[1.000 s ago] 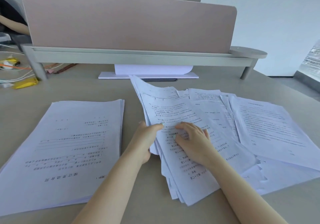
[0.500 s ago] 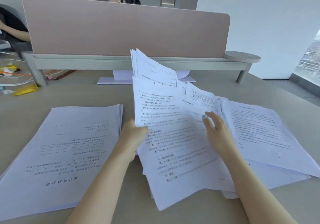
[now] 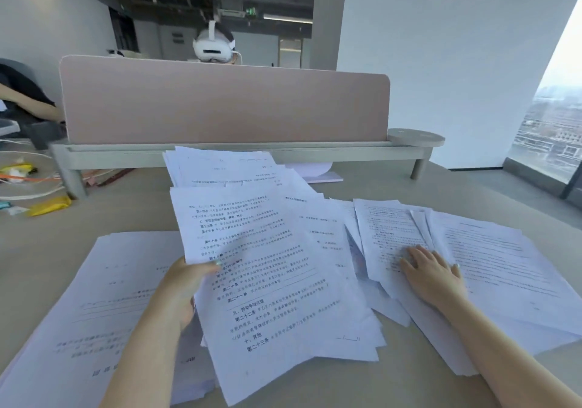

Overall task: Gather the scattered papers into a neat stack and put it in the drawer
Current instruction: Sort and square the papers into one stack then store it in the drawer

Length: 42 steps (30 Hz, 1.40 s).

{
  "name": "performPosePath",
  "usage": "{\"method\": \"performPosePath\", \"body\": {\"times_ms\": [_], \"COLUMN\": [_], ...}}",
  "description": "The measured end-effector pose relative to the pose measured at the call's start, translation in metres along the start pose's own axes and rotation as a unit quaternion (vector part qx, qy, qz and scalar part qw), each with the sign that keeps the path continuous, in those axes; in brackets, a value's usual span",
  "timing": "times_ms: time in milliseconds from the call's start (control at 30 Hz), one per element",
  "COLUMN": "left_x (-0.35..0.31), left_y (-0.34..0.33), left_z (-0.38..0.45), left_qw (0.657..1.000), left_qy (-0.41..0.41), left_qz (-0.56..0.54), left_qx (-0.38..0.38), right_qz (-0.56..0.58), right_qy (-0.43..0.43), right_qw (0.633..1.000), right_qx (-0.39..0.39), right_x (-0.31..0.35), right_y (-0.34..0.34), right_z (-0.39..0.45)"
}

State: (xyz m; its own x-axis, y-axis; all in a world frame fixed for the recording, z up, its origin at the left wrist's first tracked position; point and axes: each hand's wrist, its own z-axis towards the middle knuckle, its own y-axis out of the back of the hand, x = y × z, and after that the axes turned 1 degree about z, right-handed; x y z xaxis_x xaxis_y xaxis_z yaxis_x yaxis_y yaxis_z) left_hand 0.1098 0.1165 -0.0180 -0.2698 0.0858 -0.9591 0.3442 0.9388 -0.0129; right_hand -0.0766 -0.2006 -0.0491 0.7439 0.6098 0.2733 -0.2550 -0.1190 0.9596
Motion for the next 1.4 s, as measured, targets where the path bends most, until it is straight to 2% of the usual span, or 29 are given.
{"method": "performPosePath", "body": {"times_ms": [100,167,233,267,333,367,400,533,600,733,867,967,1000,1100,1267,1333,1400], "left_x": [0.000,0.000,-0.002,-0.002,0.000,0.001,0.003,0.010,0.013,0.012,0.005,0.007,0.009,0.010,0.009,0.011,0.013], "left_y": [0.000,0.000,-0.002,-0.003,-0.003,-0.003,-0.003,-0.007,-0.008,-0.006,-0.008,-0.011,-0.013,-0.020,-0.028,-0.031,-0.032], "left_z": [0.001,0.001,-0.002,-0.002,0.000,0.001,0.002,0.007,0.007,0.010,0.005,0.006,0.007,0.005,-0.001,0.000,0.000], "left_qw": [0.999,0.998,0.996,0.995,0.993,0.993,0.993,0.993,0.989,0.990,0.985,0.986,0.988,0.991,0.986,0.987,0.989], "left_qy": [0.009,0.006,0.006,0.007,0.011,0.015,0.017,-0.019,-0.030,-0.024,-0.024,-0.027,-0.033,-0.064,-0.032,-0.040,-0.046], "left_qz": [-0.035,-0.056,-0.078,-0.088,-0.097,-0.093,-0.080,0.071,0.105,0.068,0.033,0.032,0.030,0.034,-0.003,-0.001,0.013], "left_qx": [0.018,0.036,0.050,0.055,0.068,0.076,0.082,0.091,0.097,0.118,0.166,0.162,0.149,0.116,0.161,0.157,0.138], "right_qz": [0.002,0.023,0.146,0.252,0.476,0.541,0.567,0.596,0.588,0.590,0.652,0.692,0.693,0.670,0.661,0.660,0.653], "right_qy": [-0.028,-0.007,0.034,0.034,0.005,-0.011,-0.018,-0.023,-0.028,-0.030,-0.003,-0.003,-0.001,0.008,-0.013,-0.032,-0.035], "right_qw": [0.999,0.998,0.983,0.963,0.879,0.834,0.809,0.758,0.748,0.751,0.696,0.634,0.627,0.648,0.643,0.659,0.695], "right_qx": [-0.020,-0.065,-0.101,-0.085,0.032,0.107,0.152,0.262,0.306,0.294,0.301,0.344,0.355,0.362,0.387,0.359,0.298], "right_x": [-0.010,-0.008,0.003,0.014,0.038,0.049,0.057,0.072,0.072,0.068,0.059,0.046,0.043,0.037,0.037,0.038,0.039], "right_y": [0.005,0.006,0.006,0.009,0.020,0.025,0.030,0.025,0.014,0.004,-0.001,0.002,0.003,0.002,0.003,0.001,-0.003], "right_z": [0.001,-0.003,-0.006,-0.009,-0.014,-0.018,-0.021,-0.023,-0.022,-0.013,-0.011,-0.007,-0.005,-0.001,-0.004,-0.003,-0.004]}}
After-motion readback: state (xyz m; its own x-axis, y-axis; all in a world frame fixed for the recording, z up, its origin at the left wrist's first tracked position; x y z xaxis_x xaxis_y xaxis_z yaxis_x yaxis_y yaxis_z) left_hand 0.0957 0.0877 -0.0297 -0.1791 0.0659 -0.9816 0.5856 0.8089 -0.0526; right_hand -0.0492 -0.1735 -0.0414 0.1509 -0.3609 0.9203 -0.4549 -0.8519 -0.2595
